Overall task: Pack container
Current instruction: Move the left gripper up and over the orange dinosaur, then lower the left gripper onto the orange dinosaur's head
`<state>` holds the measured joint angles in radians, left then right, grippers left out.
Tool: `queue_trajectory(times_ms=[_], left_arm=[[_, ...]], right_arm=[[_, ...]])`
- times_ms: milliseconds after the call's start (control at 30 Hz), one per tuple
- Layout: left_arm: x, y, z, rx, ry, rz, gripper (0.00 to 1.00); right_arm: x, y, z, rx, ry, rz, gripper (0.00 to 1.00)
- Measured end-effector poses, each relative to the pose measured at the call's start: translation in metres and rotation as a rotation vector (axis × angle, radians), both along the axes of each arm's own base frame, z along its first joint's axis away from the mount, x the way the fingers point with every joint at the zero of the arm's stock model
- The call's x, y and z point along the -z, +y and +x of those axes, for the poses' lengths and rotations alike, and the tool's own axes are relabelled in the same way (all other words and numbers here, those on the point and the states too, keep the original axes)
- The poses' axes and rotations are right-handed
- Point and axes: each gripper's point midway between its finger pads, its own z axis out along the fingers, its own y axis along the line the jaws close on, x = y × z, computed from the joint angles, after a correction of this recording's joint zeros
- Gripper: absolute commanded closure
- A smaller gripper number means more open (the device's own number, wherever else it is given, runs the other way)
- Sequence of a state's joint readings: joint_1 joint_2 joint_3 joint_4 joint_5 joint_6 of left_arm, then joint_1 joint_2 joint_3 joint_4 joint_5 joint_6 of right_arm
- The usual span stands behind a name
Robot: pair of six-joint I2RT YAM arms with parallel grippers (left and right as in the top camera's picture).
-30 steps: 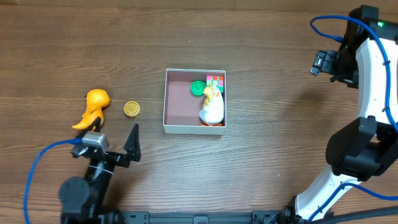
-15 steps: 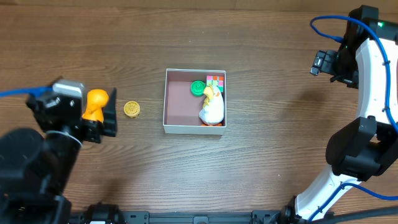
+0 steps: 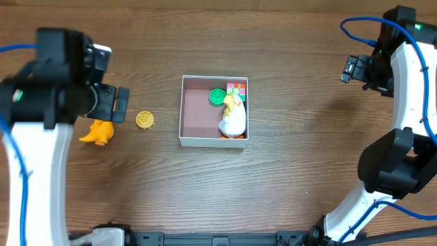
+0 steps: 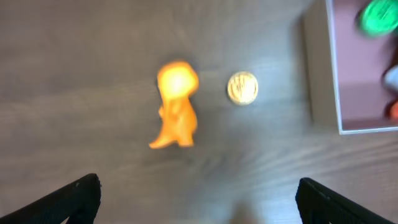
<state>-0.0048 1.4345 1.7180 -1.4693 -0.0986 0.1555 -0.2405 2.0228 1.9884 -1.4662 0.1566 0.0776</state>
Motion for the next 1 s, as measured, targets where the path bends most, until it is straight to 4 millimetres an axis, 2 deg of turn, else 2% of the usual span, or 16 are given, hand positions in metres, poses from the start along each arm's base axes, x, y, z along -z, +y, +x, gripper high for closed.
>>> queue_trajectory(times_ms=[133,267,367,500,700,800,867,1000], left_arm=[[0.032,0.011,0.004,-0.088,0.150,0.038,0.00],[0.045,0.030,0.010,-0.200,0.192,0.119,0.00],[0.054,0.043,0.012,-0.265,0.222,0.148,0.00],[0.063,0.047,0.010,-0.295,0.264,0.138,0.00],[0.065,0.059,0.031,-0.334,0.184,0.104,0.00],[0.074,0.070,0.026,-0.372,0.212,0.092,0.00],[0.085,0.076,0.022,-0.389,0.250,0.078,0.00],[0.120,0.078,0.014,-0.379,0.357,0.001,0.00]], right_arm=[[0.000,0.000,0.000,0.001,0.000,0.000,0.00],[0.000,0.000,0.000,0.000,0.000,0.000,0.00],[0.000,0.000,0.000,0.001,-0.001,0.000,0.00],[0.000,0.000,0.000,0.000,0.000,0.000,0.00],[0.000,0.000,0.000,0.001,-0.001,0.000,0.00],[0.000,0.000,0.000,0.001,0.000,0.000,0.00],[0.000,0.000,0.000,0.000,0.000,0.000,0.00],[0.000,0.000,0.000,0.000,0.000,0.000,0.00]])
